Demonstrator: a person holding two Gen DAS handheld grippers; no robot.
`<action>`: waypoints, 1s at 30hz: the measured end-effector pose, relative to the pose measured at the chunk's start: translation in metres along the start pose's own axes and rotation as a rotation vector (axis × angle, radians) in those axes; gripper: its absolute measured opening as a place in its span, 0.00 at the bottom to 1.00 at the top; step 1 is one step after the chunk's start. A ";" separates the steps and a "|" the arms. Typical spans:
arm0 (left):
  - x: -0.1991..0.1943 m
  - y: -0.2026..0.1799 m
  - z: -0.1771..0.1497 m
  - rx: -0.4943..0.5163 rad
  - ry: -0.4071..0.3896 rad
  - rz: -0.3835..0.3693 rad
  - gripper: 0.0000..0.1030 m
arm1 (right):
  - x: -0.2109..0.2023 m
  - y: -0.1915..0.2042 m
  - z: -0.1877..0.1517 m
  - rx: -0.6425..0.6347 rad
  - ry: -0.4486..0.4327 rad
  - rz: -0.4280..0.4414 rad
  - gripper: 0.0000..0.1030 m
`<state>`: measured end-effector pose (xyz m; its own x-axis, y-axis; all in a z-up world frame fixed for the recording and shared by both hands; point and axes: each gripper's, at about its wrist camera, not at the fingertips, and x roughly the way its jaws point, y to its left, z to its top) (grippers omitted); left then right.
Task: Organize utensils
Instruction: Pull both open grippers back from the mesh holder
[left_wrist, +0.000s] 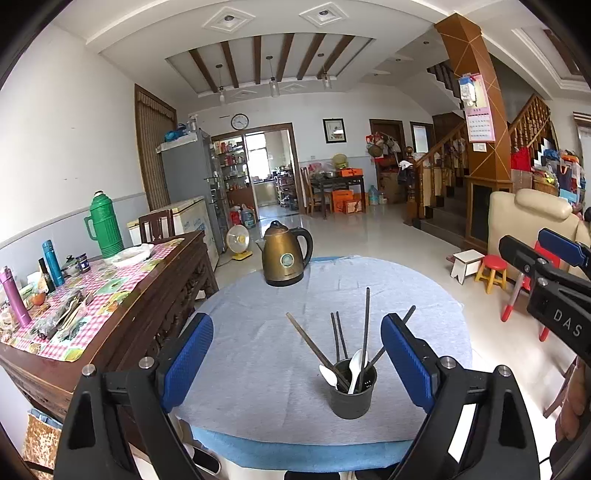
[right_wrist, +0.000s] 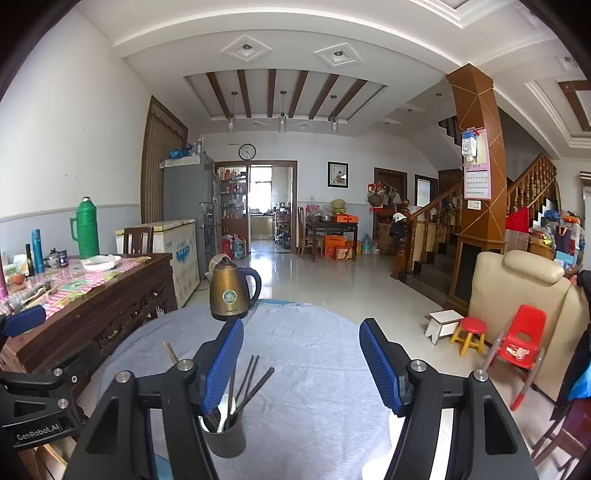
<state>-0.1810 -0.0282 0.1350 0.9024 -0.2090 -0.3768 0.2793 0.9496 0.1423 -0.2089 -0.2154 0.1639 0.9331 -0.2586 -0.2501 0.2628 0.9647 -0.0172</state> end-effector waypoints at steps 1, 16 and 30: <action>0.001 -0.001 0.001 0.001 -0.001 0.001 0.90 | 0.001 -0.001 0.000 0.000 0.005 -0.001 0.67; 0.039 -0.009 0.003 -0.003 0.063 0.028 0.91 | 0.037 -0.003 -0.004 -0.031 0.068 0.015 0.68; 0.096 0.064 0.000 -0.059 0.119 0.185 0.91 | 0.116 -0.032 -0.001 0.080 0.214 0.151 0.68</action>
<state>-0.0769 0.0122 0.1076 0.8902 -0.0042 -0.4556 0.0897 0.9820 0.1662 -0.1096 -0.2757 0.1345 0.8923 -0.0879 -0.4429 0.1513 0.9824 0.1099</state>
